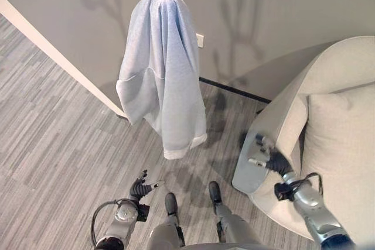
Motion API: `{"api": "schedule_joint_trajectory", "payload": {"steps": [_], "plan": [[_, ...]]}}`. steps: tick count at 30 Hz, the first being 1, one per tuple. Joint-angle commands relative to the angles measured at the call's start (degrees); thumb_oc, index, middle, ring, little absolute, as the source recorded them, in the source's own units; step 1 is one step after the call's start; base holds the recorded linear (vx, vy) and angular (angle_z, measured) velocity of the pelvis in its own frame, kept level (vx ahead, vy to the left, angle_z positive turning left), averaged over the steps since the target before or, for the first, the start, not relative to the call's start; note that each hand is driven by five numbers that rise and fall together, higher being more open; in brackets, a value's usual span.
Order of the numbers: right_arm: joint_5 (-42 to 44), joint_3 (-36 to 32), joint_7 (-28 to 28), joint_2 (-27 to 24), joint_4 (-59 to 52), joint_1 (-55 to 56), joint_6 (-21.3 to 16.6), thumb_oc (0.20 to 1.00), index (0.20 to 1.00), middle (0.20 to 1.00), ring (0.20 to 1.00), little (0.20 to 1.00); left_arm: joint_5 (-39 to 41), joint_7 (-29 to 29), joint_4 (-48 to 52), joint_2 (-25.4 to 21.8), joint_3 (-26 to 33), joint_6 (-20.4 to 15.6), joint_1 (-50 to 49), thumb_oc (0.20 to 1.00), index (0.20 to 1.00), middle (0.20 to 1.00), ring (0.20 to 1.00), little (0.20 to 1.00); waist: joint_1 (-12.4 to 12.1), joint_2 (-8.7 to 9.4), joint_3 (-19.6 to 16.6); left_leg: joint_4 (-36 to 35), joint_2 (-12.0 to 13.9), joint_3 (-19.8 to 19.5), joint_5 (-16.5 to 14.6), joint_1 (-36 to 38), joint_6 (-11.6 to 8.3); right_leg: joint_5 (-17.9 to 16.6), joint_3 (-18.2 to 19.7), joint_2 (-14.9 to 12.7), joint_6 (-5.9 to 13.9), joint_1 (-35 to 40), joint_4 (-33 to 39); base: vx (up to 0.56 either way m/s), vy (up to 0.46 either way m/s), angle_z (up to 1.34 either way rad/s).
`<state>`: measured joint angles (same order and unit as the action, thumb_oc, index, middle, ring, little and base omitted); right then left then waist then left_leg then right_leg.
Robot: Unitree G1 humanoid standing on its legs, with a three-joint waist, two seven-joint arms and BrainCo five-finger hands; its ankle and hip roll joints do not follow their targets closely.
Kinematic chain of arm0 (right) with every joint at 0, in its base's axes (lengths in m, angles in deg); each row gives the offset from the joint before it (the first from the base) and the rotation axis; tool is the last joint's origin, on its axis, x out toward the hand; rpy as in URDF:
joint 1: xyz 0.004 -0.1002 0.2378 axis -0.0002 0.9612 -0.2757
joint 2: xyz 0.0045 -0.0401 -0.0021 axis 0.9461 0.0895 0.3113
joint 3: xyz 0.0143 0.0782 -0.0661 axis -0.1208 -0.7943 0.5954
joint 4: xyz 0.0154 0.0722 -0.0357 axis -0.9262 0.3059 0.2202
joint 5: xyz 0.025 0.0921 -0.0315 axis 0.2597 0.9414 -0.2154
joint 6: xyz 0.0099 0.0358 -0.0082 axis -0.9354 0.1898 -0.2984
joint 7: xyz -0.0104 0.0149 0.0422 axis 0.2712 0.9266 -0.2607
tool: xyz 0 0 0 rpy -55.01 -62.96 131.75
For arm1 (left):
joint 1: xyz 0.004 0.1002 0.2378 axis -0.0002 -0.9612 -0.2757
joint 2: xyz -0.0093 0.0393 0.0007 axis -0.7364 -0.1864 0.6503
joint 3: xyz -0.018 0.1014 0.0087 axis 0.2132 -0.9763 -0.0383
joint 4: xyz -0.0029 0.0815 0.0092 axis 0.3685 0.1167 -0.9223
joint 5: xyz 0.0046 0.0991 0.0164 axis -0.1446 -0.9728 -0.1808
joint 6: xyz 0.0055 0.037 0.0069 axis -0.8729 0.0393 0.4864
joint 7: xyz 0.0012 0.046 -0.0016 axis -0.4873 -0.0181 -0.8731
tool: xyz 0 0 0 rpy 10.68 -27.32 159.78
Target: Hang the clothes on the sofa on the clothes rack.
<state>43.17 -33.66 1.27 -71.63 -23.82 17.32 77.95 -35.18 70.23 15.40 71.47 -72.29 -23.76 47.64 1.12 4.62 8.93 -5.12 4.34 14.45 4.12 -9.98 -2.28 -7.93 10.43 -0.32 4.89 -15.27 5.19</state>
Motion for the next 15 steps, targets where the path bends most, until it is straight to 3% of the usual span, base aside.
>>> {"api": "schedule_joint_trajectory", "payload": {"steps": [1, 7, 15], "plan": [[0.8, -1.2, 3.2, 1.5, -1.0, 0.6, -0.5, 1.000, 1.000, 1.000, 1.000, 1.000, 0.1, -1.0, -3.7, -0.4, -1.3, -1.6, 3.3, 1.000, 1.000, 1.000, 1.000, 1.000, -0.8, -0.25, -1.9, 0.1, 2.6, 3.0, -2.5, 3.3, -4.39, 5.0, -2.6, -4.8, 7.85, 1.6, -3.5, 0.00, 0.000, 0.00], [5.5, -4.6, 5.6, 6.1, 15.6, -0.7, 1.0, 1.000, 1.000, 1.000, 1.000, 1.000, -0.4, -0.9, -6.4, 1.0, -4.0, -1.1, 4.0, 1.000, 1.000, 1.000, 1.000, 1.000, -0.8, -0.96, -3.1, 0.1, 2.5, 3.2, -2.9, 4.3, -4.38, 5.8, -3.2, -4.7, 7.50, 2.7, -3.4, 0.01, 0.002, 0.00], [4.4, -6.5, 6.9, 5.9, 20.0, -0.9, 2.2, 1.000, 1.000, 1.000, 1.000, 1.000, 0.3, -0.7, -6.6, 1.3, -4.5, -0.9, 4.0, 1.000, 1.000, 1.000, 1.000, 1.000, -0.9, -1.64, -4.9, 0.1, 2.3, 2.8, -3.4, 6.1, -4.54, 7.3, -4.2, -4.9, 7.00, 4.9, -3.5, 0.02, -0.012, 0.07]]}}
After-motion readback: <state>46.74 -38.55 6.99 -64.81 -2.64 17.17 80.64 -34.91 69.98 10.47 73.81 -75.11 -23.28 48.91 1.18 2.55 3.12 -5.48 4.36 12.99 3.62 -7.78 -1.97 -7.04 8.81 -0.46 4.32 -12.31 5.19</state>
